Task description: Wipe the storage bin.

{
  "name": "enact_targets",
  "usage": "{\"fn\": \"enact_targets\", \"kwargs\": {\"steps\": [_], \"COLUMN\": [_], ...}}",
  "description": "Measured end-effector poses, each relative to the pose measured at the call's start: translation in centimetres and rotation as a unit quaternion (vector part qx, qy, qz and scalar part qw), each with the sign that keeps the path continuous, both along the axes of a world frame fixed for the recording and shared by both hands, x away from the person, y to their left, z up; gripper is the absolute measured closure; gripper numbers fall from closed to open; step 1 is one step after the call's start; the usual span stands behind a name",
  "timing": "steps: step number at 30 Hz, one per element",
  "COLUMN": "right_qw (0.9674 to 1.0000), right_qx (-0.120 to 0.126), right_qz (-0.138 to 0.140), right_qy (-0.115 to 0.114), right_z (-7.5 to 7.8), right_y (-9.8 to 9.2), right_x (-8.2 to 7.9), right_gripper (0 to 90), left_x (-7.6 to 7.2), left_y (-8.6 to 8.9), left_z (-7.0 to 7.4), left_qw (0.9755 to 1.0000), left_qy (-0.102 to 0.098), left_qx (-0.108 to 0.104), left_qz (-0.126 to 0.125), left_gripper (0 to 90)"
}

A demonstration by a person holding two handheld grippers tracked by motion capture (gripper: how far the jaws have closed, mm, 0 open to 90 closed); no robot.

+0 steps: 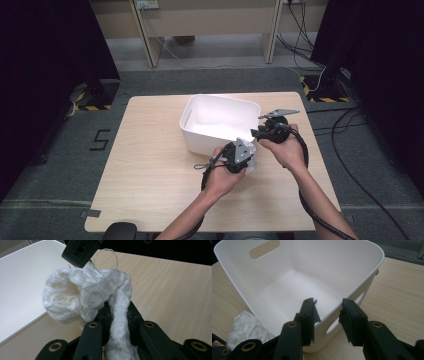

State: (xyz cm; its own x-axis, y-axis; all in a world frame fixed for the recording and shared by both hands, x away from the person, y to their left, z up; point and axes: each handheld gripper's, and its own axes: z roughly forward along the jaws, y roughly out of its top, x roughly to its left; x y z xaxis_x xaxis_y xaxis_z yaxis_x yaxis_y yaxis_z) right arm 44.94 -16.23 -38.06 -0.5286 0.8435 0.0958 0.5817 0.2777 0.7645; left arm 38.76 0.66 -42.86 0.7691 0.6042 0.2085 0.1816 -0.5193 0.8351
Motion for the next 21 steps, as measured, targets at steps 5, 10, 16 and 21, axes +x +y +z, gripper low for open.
{"fn": "enact_targets", "kwargs": {"steps": [5,10,16,21], "right_qw": [1.0000,1.0000,1.0000,1.0000], "right_qx": [0.000,0.001,0.002,0.004], "right_qz": [0.000,0.002,0.002,0.003], "right_qy": [0.001,0.002,0.003,0.002], "right_z": [0.0,0.0,0.0,-0.1], "right_y": [0.0,0.0,0.0,0.0], "right_x": [0.0,0.0,0.0,0.0], "right_gripper": [63.8,63.3,63.3,63.3], "left_x": [0.1,0.2,0.3,0.4], "left_y": [-0.6,-0.8,-1.0,-1.1], "left_z": [-0.3,-0.6,-1.4,-2.2], "left_qw": [1.0000,1.0000,1.0000,0.9999], "left_qy": [-0.005,-0.007,-0.004,0.001], "left_qx": [0.000,0.001,0.005,0.008], "left_qz": [-0.002,-0.005,-0.006,-0.006], "left_gripper": [78.2,78.2,78.2,78.2]}}
